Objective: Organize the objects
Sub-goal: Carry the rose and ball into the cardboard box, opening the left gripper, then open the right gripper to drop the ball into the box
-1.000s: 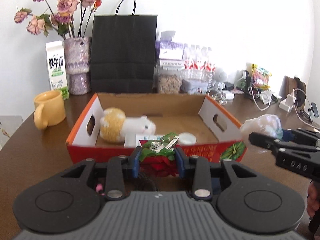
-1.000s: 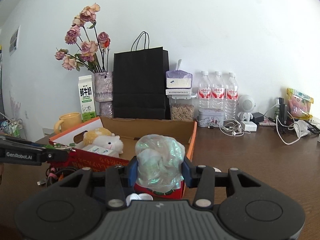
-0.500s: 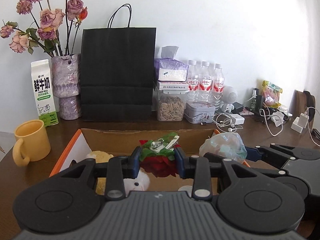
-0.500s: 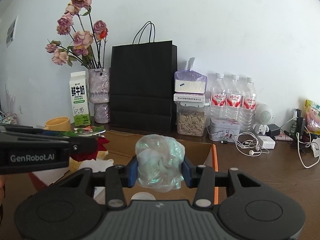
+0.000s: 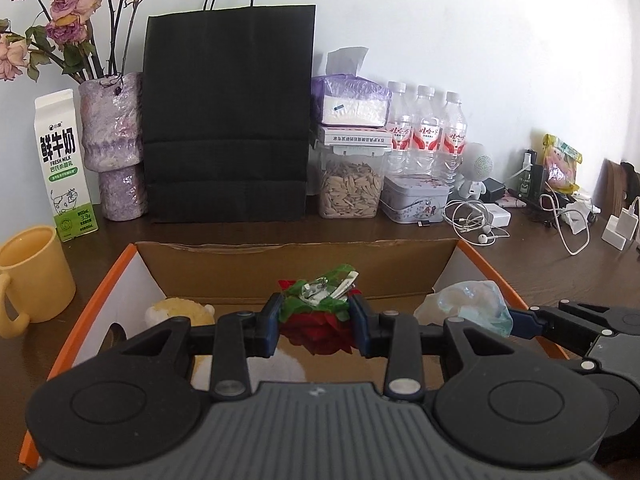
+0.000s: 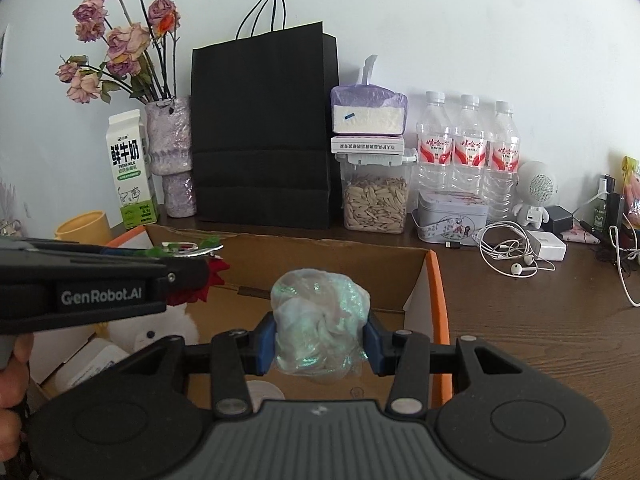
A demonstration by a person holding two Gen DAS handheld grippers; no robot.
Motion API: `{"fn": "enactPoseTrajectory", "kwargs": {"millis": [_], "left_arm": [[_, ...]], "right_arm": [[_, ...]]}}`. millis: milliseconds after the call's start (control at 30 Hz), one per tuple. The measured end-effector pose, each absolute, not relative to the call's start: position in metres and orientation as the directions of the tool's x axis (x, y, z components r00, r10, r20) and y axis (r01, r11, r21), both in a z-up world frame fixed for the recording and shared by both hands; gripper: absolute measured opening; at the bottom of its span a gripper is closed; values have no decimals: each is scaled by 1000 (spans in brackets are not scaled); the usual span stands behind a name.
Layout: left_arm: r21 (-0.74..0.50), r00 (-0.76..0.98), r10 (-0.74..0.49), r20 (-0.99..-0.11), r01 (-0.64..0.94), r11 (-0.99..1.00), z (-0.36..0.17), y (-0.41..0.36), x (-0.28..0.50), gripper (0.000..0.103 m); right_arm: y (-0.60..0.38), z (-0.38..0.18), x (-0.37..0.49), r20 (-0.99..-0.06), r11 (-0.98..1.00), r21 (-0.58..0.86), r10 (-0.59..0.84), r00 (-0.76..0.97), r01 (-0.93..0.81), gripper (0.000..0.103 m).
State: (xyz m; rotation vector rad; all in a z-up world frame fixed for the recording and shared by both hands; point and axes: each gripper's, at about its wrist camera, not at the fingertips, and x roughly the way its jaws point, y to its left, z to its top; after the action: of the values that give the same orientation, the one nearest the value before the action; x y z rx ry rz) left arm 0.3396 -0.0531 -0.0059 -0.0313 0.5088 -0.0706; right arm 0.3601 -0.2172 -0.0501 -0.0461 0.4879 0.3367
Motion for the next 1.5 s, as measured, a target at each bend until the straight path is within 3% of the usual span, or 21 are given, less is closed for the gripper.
{"fn": "enactPoseTrajectory", "kwargs": {"millis": [33, 67, 100, 133, 200, 233, 367, 967, 1500], "left_arm": [[-51, 871, -68, -486, 49, 997, -6, -52, 340, 47], [-56, 874, -65, -482, 44, 997, -6, -52, 339, 69], [-59, 880, -62, -471, 39, 998, -5, -50, 338, 102], [-54, 893, -45, -447, 23, 998, -4, -50, 335, 103], [-34, 906, -17, -424, 3, 999, -1, -50, 331, 103], [-35, 905, -17, -426, 2, 999, 0, -50, 331, 103], [-34, 900, -18, -436, 3, 999, -1, -50, 331, 103], [-37, 907, -33, -419, 19, 999, 8, -48, 314, 103], [-26, 926, -36, -375, 28, 999, 35, -33, 230, 103]], "right_arm": [[-217, -50, 360, -468, 945, 35, 303, 830, -325, 45], [-218, -50, 360, -467, 946, 35, 300, 832, -322, 50], [-218, -51, 360, -467, 945, 37, 303, 831, -324, 58], [-219, -50, 359, -466, 945, 40, 306, 830, -326, 64], [-220, -50, 356, -455, 948, 36, 298, 839, -317, 95], [-220, -49, 355, -450, 948, 36, 299, 842, -317, 99], [-221, -46, 349, -438, 945, 37, 306, 845, -324, 103], [-224, -35, 335, -416, 950, 38, 298, 859, -311, 103], [-239, -8, 261, -364, 939, 20, 327, 872, -344, 103]]}}
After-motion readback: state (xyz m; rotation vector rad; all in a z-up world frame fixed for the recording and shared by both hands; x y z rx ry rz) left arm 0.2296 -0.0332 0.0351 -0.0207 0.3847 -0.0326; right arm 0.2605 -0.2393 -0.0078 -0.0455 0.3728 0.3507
